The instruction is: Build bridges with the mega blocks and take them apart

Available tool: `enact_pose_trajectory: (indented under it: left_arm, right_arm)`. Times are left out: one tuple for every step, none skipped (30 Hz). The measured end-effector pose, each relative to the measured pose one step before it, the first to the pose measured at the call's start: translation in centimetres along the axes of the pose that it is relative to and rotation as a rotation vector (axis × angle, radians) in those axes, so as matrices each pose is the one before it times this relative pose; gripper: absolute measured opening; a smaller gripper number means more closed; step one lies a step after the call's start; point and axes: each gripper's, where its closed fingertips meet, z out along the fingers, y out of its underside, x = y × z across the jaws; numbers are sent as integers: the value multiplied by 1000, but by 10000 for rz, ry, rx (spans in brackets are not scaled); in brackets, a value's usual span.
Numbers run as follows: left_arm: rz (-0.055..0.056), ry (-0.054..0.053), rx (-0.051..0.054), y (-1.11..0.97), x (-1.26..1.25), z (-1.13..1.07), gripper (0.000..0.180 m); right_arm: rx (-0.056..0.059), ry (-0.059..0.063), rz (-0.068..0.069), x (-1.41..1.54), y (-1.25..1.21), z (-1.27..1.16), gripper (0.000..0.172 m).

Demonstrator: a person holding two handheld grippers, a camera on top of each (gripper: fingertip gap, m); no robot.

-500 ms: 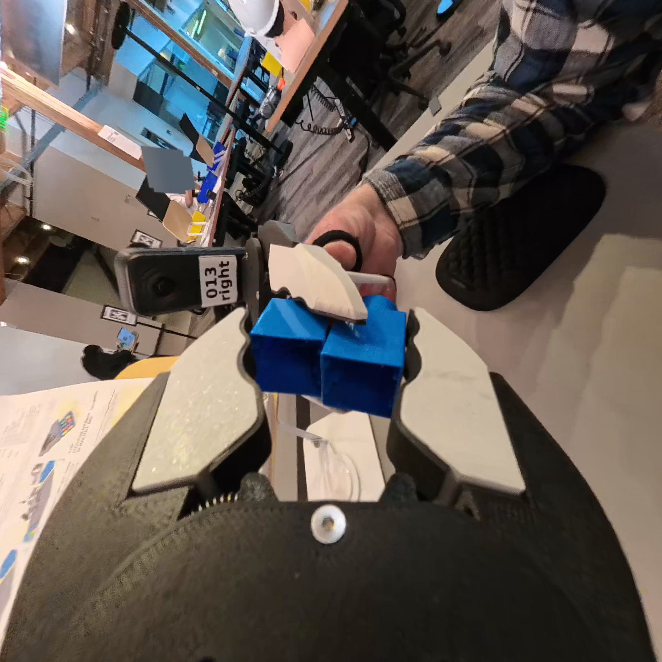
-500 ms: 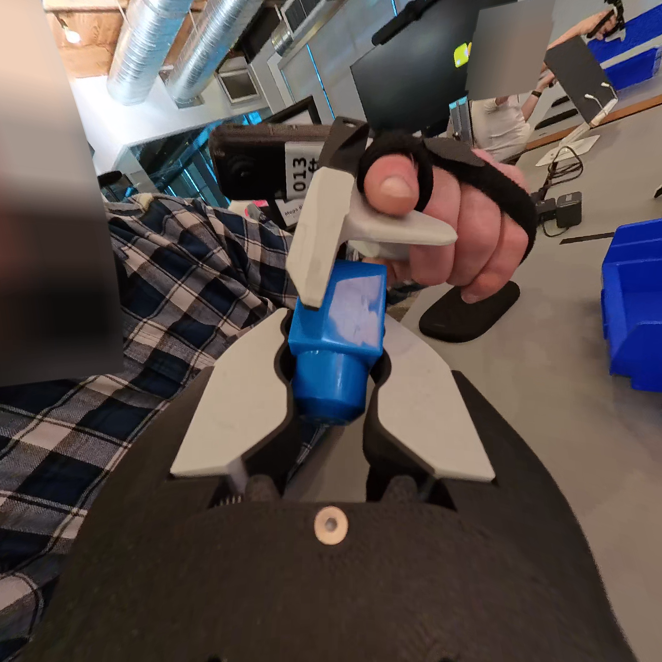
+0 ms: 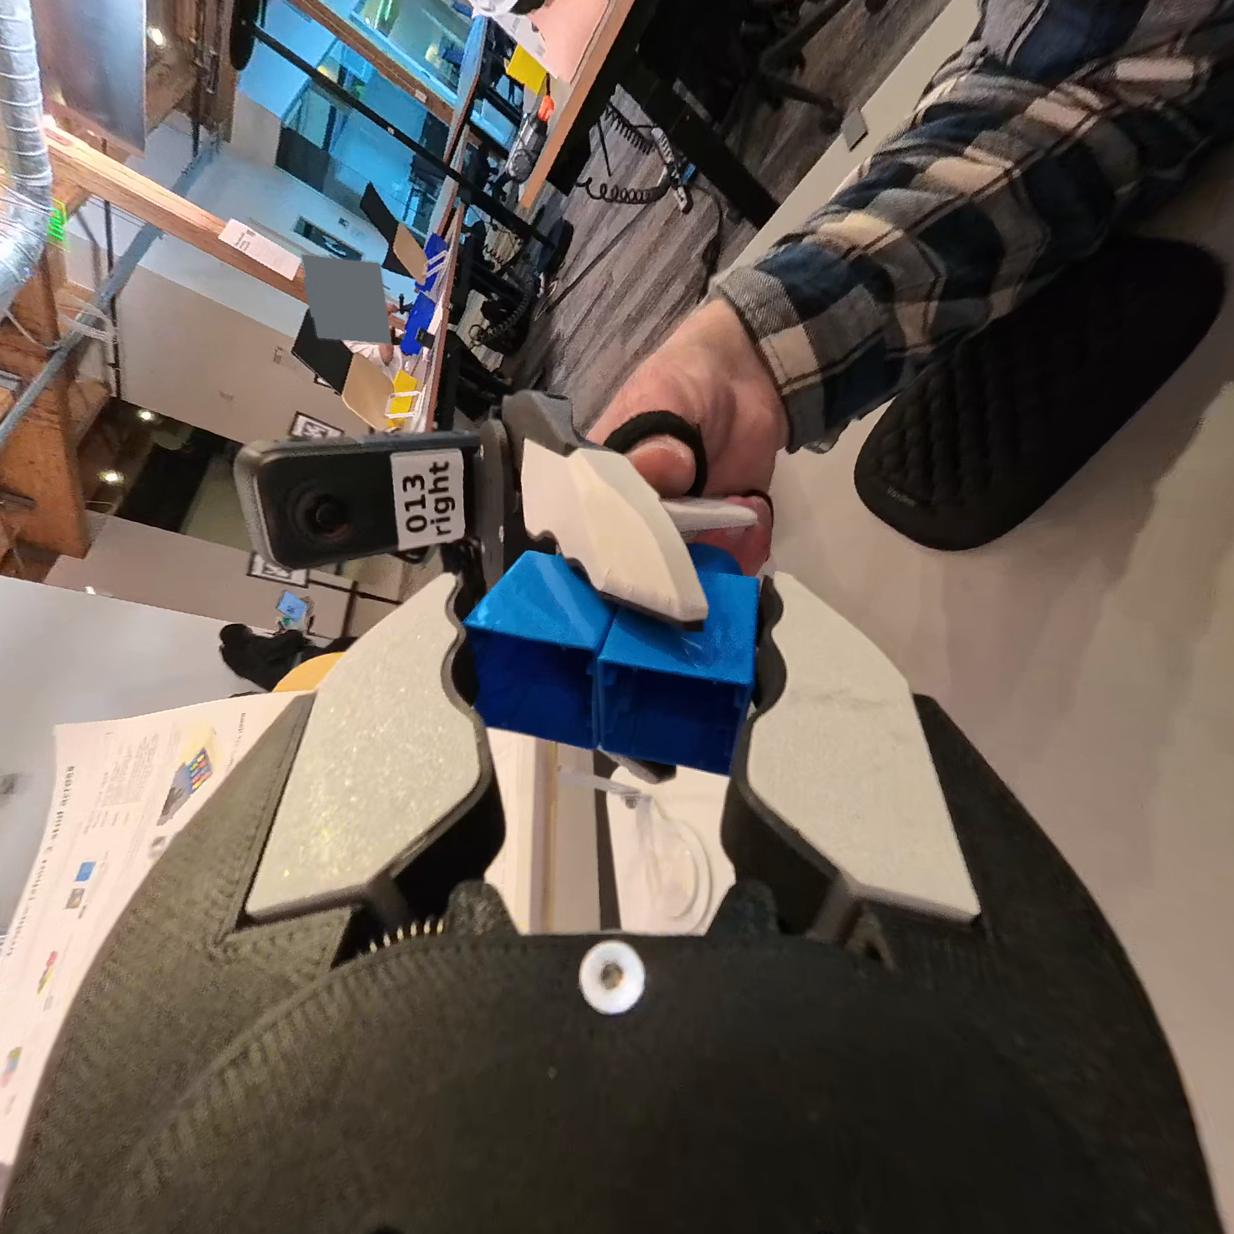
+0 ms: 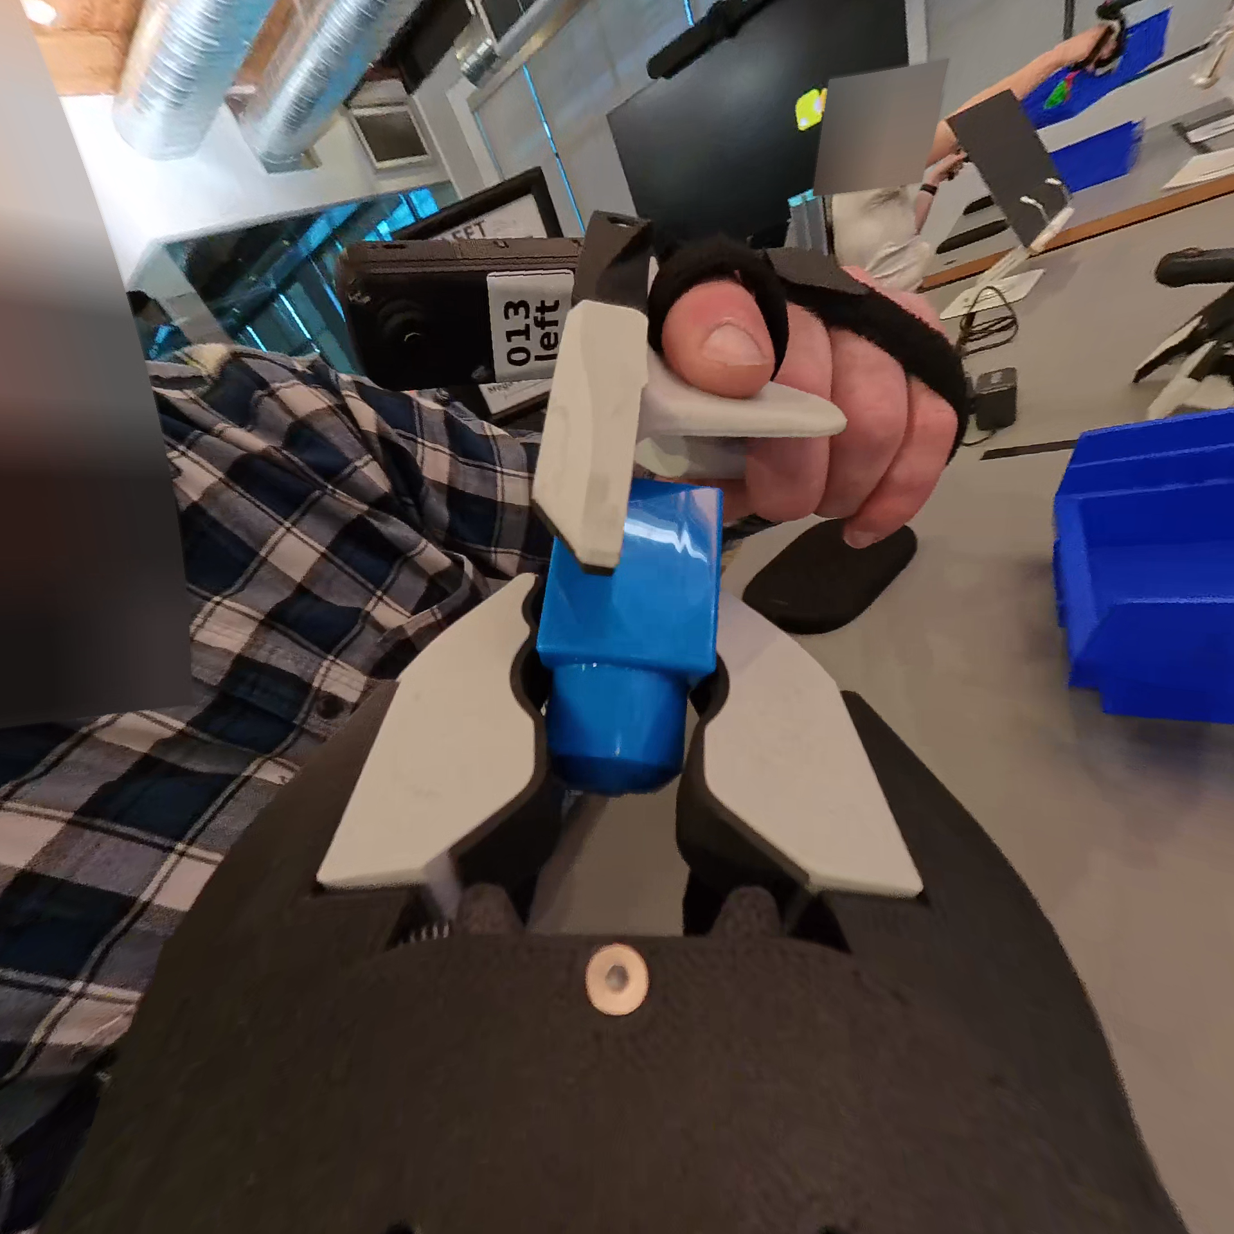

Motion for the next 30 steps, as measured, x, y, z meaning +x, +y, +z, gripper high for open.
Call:
enact_pose_trajectory:
  left_arm:
    - [63, -84, 15, 34, -87, -56, 80]
    - [-47, -96, 53, -99, -137, -24, 80]
    - [31, -29, 24, -82, -24, -28, 81]
    - [60, -1, -115, 114, -14, -6, 81]
    - [45, -42, -102, 127, -79, 12, 81]
    - [41, -68, 6, 15, -75, -14, 81]
    - [9, -50, -4, 27, -95, -8, 81]
    - [5, 45, 17, -21, -1, -38, 81]
    - [20, 54, 59, -120, 38, -74, 80]
    - [18, 47, 42, -150, 76, -55, 80]
    - [16, 116, 117, -302, 201, -40, 79]
    - [-60, 40, 36, -217, 132, 67, 79]
    - [34, -60, -49, -16, 2, 82, 79]
    - [122, -89, -66, 90, -82, 15, 78]
    - [-10, -10, -59, 112, -86, -10, 78]
    - [-50, -48, 78, -86, -134, -42, 78]
    - [39, -152, 1, -22, -251, -34, 78]
    - [74, -25, -48, 12, -77, -9, 78]
    - [-41, 22, -66, 45, -35, 11, 79]
    - [0, -81, 24, -23, -222, -114, 78]
    - [26, 5, -25, 45, -94, -120, 78]
    - [5, 91, 45, -111, 126, -19, 78]
    - [30, 5, 4, -76, 103, 57, 78]
    - [39, -47, -30, 31, 1, 42, 78]
    - [-88, 24, -7, 55, -12, 20, 78]
    - [-65, 25, 39, -5, -10, 1, 78]
    - [50, -48, -11, 61, -64, -8, 78]
    - [-1, 23, -13, -1, 19, -17, 78]
    - [-37, 6, -9, -11, -15, 0, 78]
    - [76, -68, -19, 42, -72, -41, 78]
  right_arm:
    - [26, 99, -112, 67, -118, 20, 41]
    - [96, -58, -42, -58, -120, 63, 41]
    - [79, -113, 51, -44, -29, 61, 41]
    - [81, -20, 45, 97, -51, -14, 41]
    - [44, -41, 25, 44, -31, -72, 41]
    - [77, -10, -64, 32, -84, -76, 41]
    - [35, 40, -56, 56, -44, -25, 41]
    - [8, -62, 34, -92, -25, 42, 41]
    - [-19, -89, 40, -152, 21, 67, 41]
    - [-47, -154, 85, -231, 77, 75, 41]
    - [-93, -293, 199, -359, 173, 44, 42]
    - [-9, -176, 150, -185, 41, -36, 41]
    - [15, 30, -19, -15, -6, -66, 41]
    - [36, 6, 6, -65, -84, -13, 45]
    - [-13, -42, -1, -120, 11, 94, 49]
    - [-204, 35, -21, 2, 328, 239, 52]
    - [-232, 133, 35, 223, 388, 289, 60]
    - [-8, -20, 33, 39, 62, 200, 59]
    - [274, 30, -119, 44, -428, -25, 54]
    - [290, 131, -127, 72, -543, -109, 54]
    - [-11, 21, 7, -35, -106, -53, 53]
    - [-223, 14, -69, -40, 304, 29, 53]
    - [23, -41, 14, -53, 30, -13, 54]
    - [159, -78, 97, -19, -161, -71, 54]
    - [41, -91, 59, 1, -28, -16, 54]
    - [7, 10, -49, 68, 3, 8, 53]
    - [-28, -6, -10, 21, 40, 14, 53]
    - [-131, -39, 32, -28, 183, 54, 53]
    - [-104, 94, -74, 59, 104, 26, 52]
    - [63, 131, -46, 86, -178, -38, 52]
